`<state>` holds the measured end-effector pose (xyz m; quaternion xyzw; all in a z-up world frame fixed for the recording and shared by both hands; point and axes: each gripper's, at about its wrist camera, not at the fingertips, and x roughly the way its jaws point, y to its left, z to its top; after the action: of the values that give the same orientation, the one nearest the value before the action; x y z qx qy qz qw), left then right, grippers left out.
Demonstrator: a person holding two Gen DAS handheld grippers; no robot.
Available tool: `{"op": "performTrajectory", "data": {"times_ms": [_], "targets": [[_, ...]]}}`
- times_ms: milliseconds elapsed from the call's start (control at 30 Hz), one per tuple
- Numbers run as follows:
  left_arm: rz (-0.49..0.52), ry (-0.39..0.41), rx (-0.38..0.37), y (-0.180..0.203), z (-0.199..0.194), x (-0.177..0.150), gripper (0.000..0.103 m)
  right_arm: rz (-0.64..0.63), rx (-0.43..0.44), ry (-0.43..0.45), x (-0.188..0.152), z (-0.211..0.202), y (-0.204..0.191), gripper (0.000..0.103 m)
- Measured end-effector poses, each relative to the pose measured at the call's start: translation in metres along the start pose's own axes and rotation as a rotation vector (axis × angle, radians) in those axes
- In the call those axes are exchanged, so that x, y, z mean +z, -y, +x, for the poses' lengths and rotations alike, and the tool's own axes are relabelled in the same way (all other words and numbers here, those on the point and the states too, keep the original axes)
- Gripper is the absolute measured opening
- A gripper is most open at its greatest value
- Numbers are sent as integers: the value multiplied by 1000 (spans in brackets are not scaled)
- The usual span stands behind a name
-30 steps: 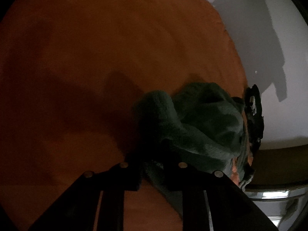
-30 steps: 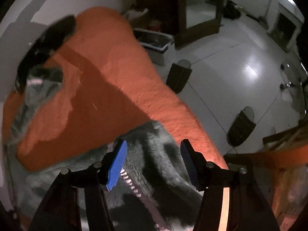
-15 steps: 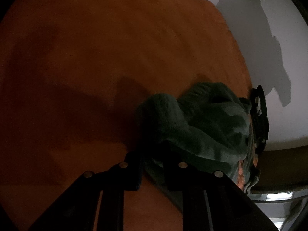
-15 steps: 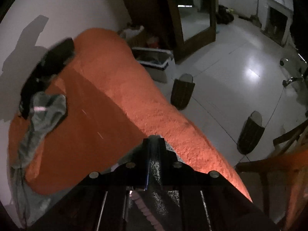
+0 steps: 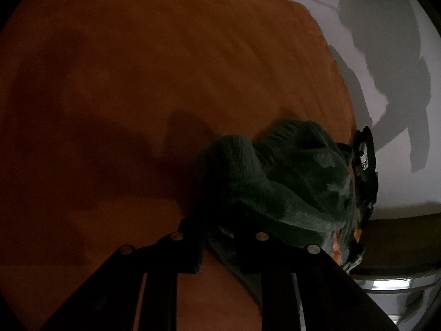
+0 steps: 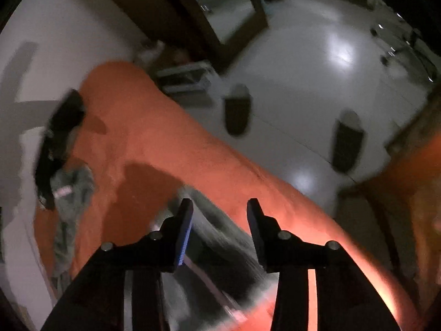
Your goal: Fold clothes
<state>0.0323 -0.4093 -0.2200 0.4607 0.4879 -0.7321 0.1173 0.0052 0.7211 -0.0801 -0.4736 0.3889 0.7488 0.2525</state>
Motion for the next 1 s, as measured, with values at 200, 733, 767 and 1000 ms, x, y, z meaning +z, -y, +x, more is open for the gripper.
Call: {"op": "performTrajectory", "data": {"times_ms": [200,733,767,1000], "targets": [[-19,-15,-14,0,3,-1,20,188,-45,-216,-53,40,52,39],[68,73,-88,22,1,-9,7,252,221,114,-41,-19,39,8],[70,74,-90,23,1,-8,7,253,190,87,-42,-9,41,8],[54,30,-26,16,16,-8,8,330,93,-88,-49,56,67,19]]}}
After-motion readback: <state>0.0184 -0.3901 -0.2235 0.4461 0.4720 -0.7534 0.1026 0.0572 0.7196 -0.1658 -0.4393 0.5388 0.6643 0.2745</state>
